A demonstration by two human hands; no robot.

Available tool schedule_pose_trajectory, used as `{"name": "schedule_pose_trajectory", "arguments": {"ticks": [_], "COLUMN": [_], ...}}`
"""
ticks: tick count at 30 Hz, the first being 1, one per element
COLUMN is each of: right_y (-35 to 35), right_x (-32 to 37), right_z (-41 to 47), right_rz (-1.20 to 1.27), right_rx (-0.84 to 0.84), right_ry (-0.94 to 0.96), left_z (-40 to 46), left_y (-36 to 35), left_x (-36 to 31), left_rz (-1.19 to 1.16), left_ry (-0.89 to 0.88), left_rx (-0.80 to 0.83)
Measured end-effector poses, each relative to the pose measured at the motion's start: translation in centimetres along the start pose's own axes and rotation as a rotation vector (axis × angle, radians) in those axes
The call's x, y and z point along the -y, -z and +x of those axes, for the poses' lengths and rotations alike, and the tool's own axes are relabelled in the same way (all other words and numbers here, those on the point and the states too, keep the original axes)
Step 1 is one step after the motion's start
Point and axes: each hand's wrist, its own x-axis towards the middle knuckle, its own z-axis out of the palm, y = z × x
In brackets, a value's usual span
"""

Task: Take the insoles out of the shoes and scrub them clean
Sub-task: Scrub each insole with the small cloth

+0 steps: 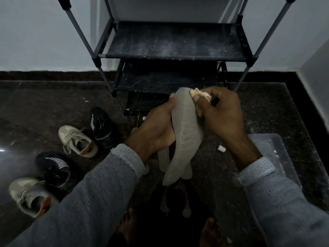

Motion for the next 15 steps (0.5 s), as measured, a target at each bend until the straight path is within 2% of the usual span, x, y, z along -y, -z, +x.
{"name": "schedule_pose_trajectory", "arguments": {"ticks": [7, 12, 15], "right_y": [0.68, 0.54, 0.4], "right_x": [0.21, 0.32, 0.6], "right_z": [-0.06, 0.09, 0.08], "right_rz": [0.126, 0.31, 0.391], "right_rx": [0.052, -0.054, -0.109], "right_ry": [-0.134, -0.267, -0.299], "left_z": [0.21, 0.01, -0.21], "left_y": [0.18, -0.24, -0.64], "left_x": [-0.27, -0.08, 0.29], "left_rz": [-0.042, -0.018, 0.028], "left_ry": [-0.038, -0.084, -0.173], "left_rx": [-0.012, 0.023, 0.036]}}
